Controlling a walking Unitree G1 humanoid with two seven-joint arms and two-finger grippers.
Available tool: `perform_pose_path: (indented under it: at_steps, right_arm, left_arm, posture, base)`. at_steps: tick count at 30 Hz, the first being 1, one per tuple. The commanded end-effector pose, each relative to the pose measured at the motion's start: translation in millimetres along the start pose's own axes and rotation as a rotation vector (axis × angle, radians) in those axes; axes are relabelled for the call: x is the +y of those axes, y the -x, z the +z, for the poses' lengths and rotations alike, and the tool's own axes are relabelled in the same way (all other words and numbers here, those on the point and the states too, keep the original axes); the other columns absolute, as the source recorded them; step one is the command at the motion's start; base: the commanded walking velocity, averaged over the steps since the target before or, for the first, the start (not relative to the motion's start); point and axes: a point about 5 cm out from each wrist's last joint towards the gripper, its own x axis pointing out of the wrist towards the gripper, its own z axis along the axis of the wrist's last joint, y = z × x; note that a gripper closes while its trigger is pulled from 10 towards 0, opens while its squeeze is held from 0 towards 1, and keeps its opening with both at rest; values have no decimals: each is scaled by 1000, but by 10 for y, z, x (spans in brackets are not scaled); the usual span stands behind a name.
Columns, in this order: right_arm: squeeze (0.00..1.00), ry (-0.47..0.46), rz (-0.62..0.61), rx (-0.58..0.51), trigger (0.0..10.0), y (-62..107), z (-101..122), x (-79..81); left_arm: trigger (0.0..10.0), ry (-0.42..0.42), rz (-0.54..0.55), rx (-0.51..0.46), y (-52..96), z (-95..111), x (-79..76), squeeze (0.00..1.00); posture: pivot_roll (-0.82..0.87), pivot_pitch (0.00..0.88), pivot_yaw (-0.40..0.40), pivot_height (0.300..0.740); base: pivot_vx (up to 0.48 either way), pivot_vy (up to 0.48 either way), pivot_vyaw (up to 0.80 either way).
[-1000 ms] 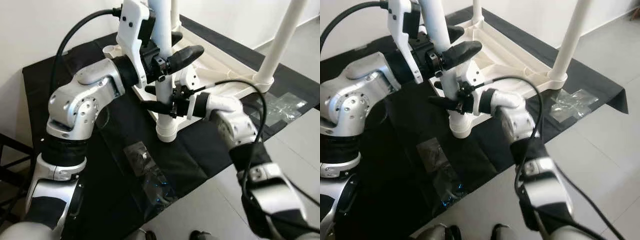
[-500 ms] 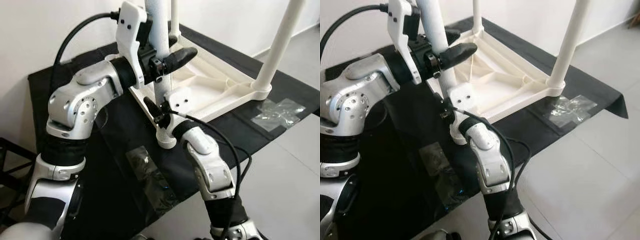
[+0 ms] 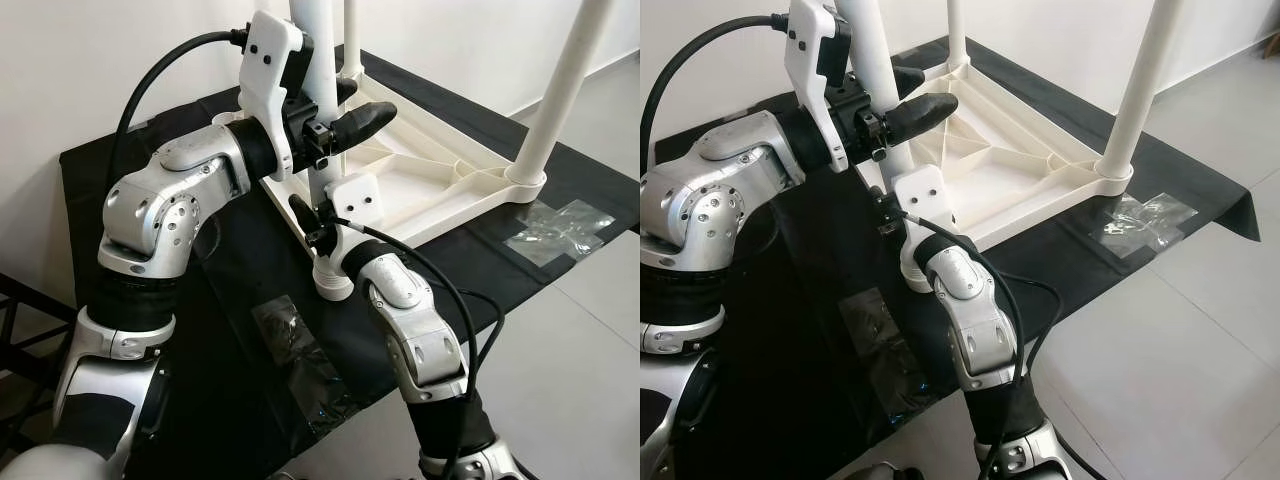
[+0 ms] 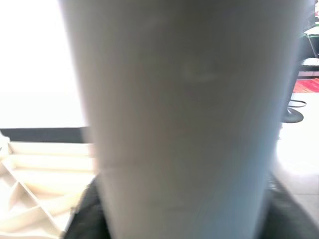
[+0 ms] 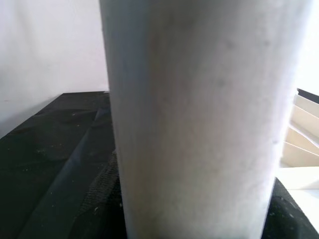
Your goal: Building children table
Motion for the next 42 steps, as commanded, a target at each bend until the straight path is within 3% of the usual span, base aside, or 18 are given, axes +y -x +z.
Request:
perform_pose_path:
  at_steps: [1,7,11,12,14,15,16,17,20,21,23,24,27,28,33,34,35,42]
  right_arm:
    - [0,-58,79,105,10000,-9,-186,226]
    - [0,-58,221,41,10000,-52,-8,186]
    - [0,-14,294,-8,10000,-93,108,76]
    - [0,12,369,-33,10000,-123,185,-27]
    - [0,12,369,-33,10000,-123,185,-27]
    - [1000,41,448,-45,10000,-151,253,-140]
    - [1000,41,448,-45,10000,-151,253,-140]
    - [1000,82,538,-54,10000,-165,306,-244]
    - [1000,82,538,-54,10000,-165,306,-244]
    - [1000,101,648,-55,10000,-186,350,-352]
    - [1000,101,648,-55,10000,-186,350,-352]
    - [1000,115,772,-52,10000,-176,383,-424]
    - [965,122,885,-53,10000,-179,437,-495]
    - [0,120,957,-49,10000,-199,492,-551]
    - [0,109,1046,-28,10000,-240,546,-636]
    - [0,114,1061,-12,6745,-247,529,-654]
    - [0,114,1071,7,0,-251,509,-668]
    - [0,120,1157,37,0,-220,470,-704]
  left_arm:
    - [0,12,-23,-4,-31,32,-25,0]
    - [0,22,-31,-1,-44,41,-31,0]
    - [0,24,-34,0,-46,45,-34,0]
    - [0,26,-37,1,-46,46,-38,0]
    - [0,26,-37,1,-46,46,-38,0]
    - [0,27,-38,2,-44,47,-41,0]
    - [0,27,-38,2,-44,47,-41,0]
    - [0,28,-40,4,-41,46,-44,0]
    - [0,28,-40,4,-41,46,-44,0]
    - [0,30,-43,7,-38,42,-50,0]
    - [0,30,-43,7,-38,42,-50,0]
    - [0,32,-47,10,-38,39,-59,0]
    - [0,34,-51,14,-36,38,-66,0]
    - [0,35,-53,17,-35,40,-70,0]
    - [0,36,-56,21,-32,41,-74,0]
    - [0,36,-57,23,-33,39,-76,0]
    - [0,36,-59,24,-34,37,-78,0]
    - [0,39,-64,26,-38,35,-86,0]
  posture:
    - [21,151,114,740]
    - [21,152,116,740]
    - [22,156,117,740]
    - [25,157,116,740]
    - [25,157,116,740]
    - [27,158,114,740]
    - [27,158,114,740]
    - [25,157,113,740]
    - [25,157,113,740]
    - [33,157,116,740]
    - [33,157,116,740]
    - [36,160,117,740]
    - [41,161,119,740]
    - [48,163,120,740]
    - [52,165,121,740]
    - [52,165,121,740]
    - [52,165,121,740]
    - [55,169,121,740]
  base:
    - [0,0,0]
    - [0,0,0]
    - [0,0,0]
    - [0,0,0]
    - [0,0,0]
    - [0,0,0]
    - [0,0,0]
    - [0,0,0]
    - [0,0,0]
    - [0,0,0]
    - [0,0,0]
    - [0,0,0]
    - [0,0,0]
    - [0,0,0]
    - [0,0,0]
    - [0,0,0]
    - [0,0,0]
    - [0,0,0]
